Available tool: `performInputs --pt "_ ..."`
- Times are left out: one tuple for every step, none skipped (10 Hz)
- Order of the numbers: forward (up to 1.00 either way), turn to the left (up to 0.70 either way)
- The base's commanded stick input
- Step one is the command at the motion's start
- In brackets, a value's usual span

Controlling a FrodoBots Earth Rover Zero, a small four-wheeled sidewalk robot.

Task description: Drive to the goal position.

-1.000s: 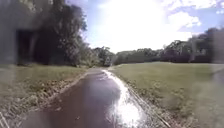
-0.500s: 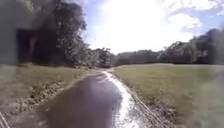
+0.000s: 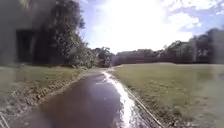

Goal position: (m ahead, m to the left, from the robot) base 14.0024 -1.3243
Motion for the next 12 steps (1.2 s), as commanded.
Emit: performInputs --pt "0.0 0.0" --pt "0.0 0.0" --pt "0.0 0.0" --pt "0.0 0.0" --pt "0.0 0.0" --pt "0.0 0.0" --pt "0.0 0.0" --pt "0.0 0.0" --pt "0.7 0.0" --pt "0.7 0.0" --pt "0.7 0.0" --pt "0.7 0.0"
